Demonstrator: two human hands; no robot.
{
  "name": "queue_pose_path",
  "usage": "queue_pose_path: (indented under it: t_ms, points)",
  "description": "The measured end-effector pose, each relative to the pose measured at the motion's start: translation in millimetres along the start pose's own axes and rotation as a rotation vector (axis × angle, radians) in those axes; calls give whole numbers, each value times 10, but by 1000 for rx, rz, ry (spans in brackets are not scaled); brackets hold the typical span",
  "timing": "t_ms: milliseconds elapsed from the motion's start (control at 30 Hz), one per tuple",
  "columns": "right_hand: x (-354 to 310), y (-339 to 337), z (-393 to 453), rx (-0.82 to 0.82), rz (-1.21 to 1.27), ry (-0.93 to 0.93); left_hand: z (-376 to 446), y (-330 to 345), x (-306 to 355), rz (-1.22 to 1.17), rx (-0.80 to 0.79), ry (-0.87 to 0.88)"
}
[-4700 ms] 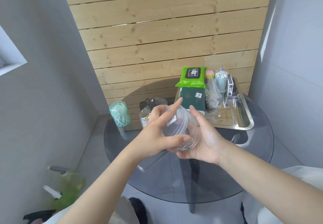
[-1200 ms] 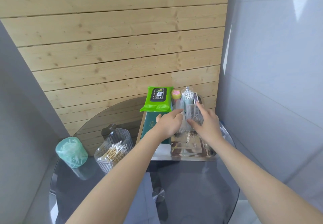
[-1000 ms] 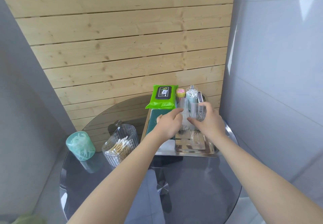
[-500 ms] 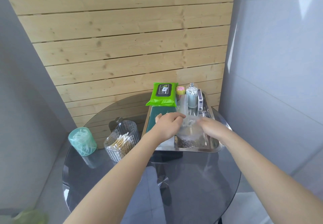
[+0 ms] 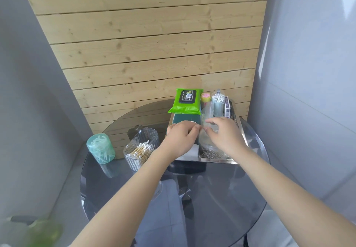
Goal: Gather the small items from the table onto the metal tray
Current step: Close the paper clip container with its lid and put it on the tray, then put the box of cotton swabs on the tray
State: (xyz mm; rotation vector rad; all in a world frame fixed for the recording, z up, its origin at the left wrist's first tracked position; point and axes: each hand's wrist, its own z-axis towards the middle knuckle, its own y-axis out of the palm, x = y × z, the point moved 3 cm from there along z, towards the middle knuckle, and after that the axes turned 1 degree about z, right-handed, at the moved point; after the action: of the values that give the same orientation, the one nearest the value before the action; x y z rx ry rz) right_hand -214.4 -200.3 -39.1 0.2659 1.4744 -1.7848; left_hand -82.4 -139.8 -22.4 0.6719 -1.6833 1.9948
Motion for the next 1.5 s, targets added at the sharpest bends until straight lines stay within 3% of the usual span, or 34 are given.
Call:
queue_pose_path:
  t_ms: [100,200,333,433,533,733,867,1000,1133,1267,1500]
  points:
    - [-301,115,-100,-30,84,-92,-196,-214,-179,60,131,-43]
    - [-507,284,-162,-90,141,-134,-310,-387,-459,243,187,-218]
    - [-641,484,-191,-138,162,-155,-419,-481,-885,523,76,-482]
    - [-692,584,-187,-133,141,-172,-479,-471,-1112,388,-42,-572]
    - [-736,632,-171,-159,144,-155,-504,-526,-1164,171,15,-514]
    - [-763,625,-97,-227,298,-37,-507,-837,-955,115,186,-340]
    - [-784,659,-84,-462,774,130,-546,-1010,-750,-28,121,-164]
    - [-795,559,-123,-676,809,33,-644,-1025,-651,-150,-80,-99]
    - [-724,403,-123,-688,665,-31,-802,-937,-767,-196,-170,-196]
    - [-601,303,-202,-679,505,-36,-1015,-801,-1017,48,-314,-327]
    - [-445,283,-571,-782,552,86,-1203,-582,-1370,37,-126,-460]
